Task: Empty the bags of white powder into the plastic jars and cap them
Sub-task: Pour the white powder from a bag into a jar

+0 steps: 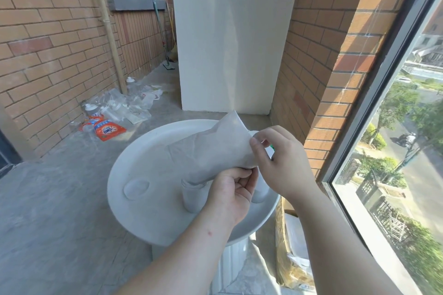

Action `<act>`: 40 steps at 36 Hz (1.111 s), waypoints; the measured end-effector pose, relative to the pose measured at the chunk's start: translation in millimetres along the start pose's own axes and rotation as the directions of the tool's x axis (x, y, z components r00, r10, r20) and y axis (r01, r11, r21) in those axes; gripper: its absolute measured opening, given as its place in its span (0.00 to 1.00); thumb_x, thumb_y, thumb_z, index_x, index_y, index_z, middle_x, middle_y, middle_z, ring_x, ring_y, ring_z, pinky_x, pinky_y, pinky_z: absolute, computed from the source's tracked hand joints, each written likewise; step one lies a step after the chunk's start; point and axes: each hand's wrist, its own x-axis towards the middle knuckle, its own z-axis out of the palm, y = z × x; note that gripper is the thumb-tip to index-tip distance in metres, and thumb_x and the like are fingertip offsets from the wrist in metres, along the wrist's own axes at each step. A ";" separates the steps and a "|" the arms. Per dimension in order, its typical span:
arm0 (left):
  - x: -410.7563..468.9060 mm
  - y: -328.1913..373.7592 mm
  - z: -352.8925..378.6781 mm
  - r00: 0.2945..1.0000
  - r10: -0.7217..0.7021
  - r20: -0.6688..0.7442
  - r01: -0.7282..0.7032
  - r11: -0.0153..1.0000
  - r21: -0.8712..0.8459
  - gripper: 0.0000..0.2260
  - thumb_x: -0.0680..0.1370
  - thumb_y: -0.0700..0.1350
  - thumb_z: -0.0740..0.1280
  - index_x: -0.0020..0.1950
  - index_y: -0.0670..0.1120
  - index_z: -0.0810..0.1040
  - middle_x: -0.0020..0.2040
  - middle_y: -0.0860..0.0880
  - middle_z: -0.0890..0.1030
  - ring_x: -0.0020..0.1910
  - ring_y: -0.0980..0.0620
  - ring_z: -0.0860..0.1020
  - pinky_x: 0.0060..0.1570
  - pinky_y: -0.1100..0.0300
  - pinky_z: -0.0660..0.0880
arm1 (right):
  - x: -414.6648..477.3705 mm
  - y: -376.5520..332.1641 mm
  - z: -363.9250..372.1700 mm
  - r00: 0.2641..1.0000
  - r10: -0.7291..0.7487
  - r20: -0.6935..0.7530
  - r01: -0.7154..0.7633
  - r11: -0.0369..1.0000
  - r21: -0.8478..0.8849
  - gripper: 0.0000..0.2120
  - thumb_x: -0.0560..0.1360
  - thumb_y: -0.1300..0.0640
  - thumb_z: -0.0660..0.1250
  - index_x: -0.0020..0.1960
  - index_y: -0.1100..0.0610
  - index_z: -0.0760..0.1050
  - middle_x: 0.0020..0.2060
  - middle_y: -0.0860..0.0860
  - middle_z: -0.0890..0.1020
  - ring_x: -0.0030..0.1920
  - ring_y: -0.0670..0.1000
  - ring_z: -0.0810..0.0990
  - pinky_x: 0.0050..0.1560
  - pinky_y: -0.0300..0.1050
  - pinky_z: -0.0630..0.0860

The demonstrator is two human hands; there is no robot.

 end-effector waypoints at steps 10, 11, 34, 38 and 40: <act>1.1 1.9 -2.1 1.000 -0.008 -0.008 0.008 1.000 0.009 0.15 0.72 0.23 0.60 0.47 0.36 0.83 0.44 0.42 0.85 0.41 0.48 0.84 0.41 0.60 0.82 | 2.7 -5.9 5.6 0.998 -0.031 -0.052 0.031 1.000 0.002 0.07 0.80 0.54 0.63 0.45 0.54 0.76 0.40 0.46 0.77 0.42 0.48 0.76 0.41 0.54 0.75; 0.9 2.1 -2.3 1.000 -0.010 -0.008 0.010 1.000 0.007 0.15 0.72 0.23 0.60 0.47 0.36 0.83 0.44 0.42 0.85 0.42 0.48 0.84 0.42 0.60 0.82 | 2.7 -6.4 5.9 0.998 -0.031 -0.059 0.031 1.000 -0.001 0.08 0.80 0.54 0.63 0.45 0.54 0.76 0.40 0.46 0.77 0.42 0.48 0.76 0.41 0.54 0.75; -3.1 4.2 0.1 0.999 -0.025 -0.033 0.025 1.000 0.014 0.15 0.72 0.23 0.59 0.42 0.36 0.81 0.39 0.43 0.84 0.36 0.50 0.83 0.42 0.61 0.82 | 3.5 -12.4 10.4 0.999 0.011 -0.031 -0.014 0.998 -0.068 0.09 0.81 0.53 0.59 0.48 0.55 0.75 0.42 0.48 0.77 0.43 0.55 0.76 0.42 0.58 0.75; -2.9 3.9 -0.1 0.999 -0.023 -0.034 0.023 1.000 0.013 0.15 0.72 0.23 0.59 0.42 0.37 0.81 0.38 0.43 0.84 0.35 0.50 0.83 0.40 0.61 0.82 | 3.2 -13.2 11.5 0.999 0.001 -0.032 -0.003 0.997 -0.081 0.09 0.81 0.53 0.59 0.48 0.55 0.75 0.42 0.49 0.77 0.43 0.56 0.77 0.42 0.58 0.75; -2.4 3.7 0.1 0.999 -0.022 -0.039 0.023 1.000 0.011 0.15 0.72 0.23 0.59 0.42 0.37 0.81 0.38 0.44 0.84 0.35 0.50 0.83 0.40 0.61 0.82 | 2.7 -13.4 11.8 0.999 0.003 -0.037 -0.006 0.997 -0.074 0.08 0.81 0.53 0.59 0.48 0.55 0.75 0.42 0.49 0.77 0.43 0.55 0.77 0.41 0.58 0.75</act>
